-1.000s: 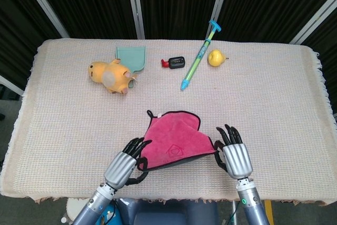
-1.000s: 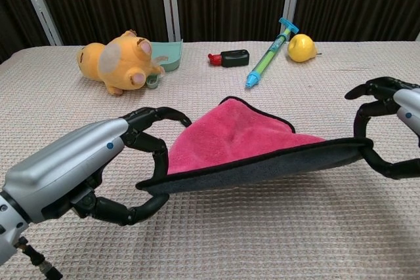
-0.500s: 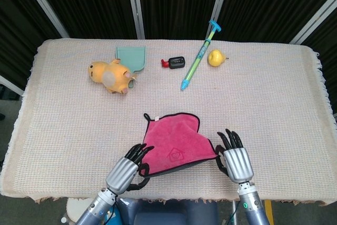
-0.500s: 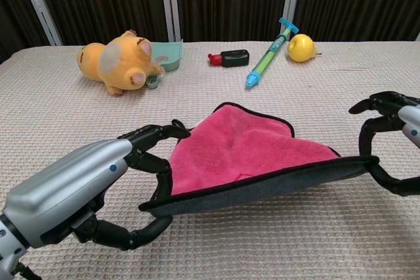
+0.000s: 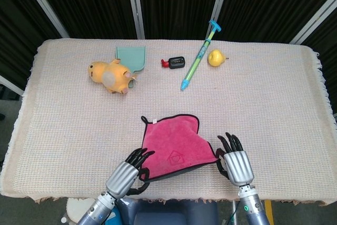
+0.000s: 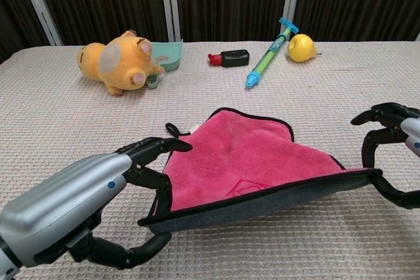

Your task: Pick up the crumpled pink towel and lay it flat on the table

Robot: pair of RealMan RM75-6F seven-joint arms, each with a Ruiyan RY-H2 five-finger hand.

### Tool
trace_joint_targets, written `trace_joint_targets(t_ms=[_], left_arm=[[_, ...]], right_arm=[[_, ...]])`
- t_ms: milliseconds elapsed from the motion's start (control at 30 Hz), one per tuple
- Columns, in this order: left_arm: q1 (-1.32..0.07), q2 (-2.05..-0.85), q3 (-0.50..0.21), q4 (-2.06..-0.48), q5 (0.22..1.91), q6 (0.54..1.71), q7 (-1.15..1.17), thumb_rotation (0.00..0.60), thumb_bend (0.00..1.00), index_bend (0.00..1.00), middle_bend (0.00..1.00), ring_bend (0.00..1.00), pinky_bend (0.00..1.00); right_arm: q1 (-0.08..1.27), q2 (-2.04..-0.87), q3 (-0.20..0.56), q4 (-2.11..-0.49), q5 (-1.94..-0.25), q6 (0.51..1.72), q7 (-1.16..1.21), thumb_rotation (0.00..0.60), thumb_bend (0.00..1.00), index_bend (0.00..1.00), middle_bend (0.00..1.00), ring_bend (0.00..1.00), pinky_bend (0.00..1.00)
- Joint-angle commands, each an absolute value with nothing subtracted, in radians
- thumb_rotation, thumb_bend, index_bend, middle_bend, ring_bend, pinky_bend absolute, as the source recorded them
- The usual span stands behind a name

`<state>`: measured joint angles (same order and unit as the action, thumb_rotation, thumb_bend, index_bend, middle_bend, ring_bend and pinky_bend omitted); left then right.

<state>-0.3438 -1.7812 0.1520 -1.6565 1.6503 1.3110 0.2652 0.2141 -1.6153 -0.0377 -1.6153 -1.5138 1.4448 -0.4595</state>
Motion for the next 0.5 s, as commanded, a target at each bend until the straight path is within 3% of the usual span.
trace_joint_targets(t_ms=[33,500], left_arm=[[-0.341,-1.780,0.155,-1.655,1.652,1.308,0.265,0.600,0.48,0.63,0.07,0.00,0.07],[-0.322,-1.797,0.161,-1.629,1.652,1.289,0.254,0.600,0.48,0.64,0.07,0.00,0.07]], right_arm=[[0.209,-1.614,-0.039,-1.614,-1.511,1.440,-0.463,0.600,0.55,0.59,0.19,0.08,0.10],[0.187,-1.622,-0.052,-1.588,-1.512,1.424,-0.452,0.600,0.55,0.58,0.19,0.08,0.10]])
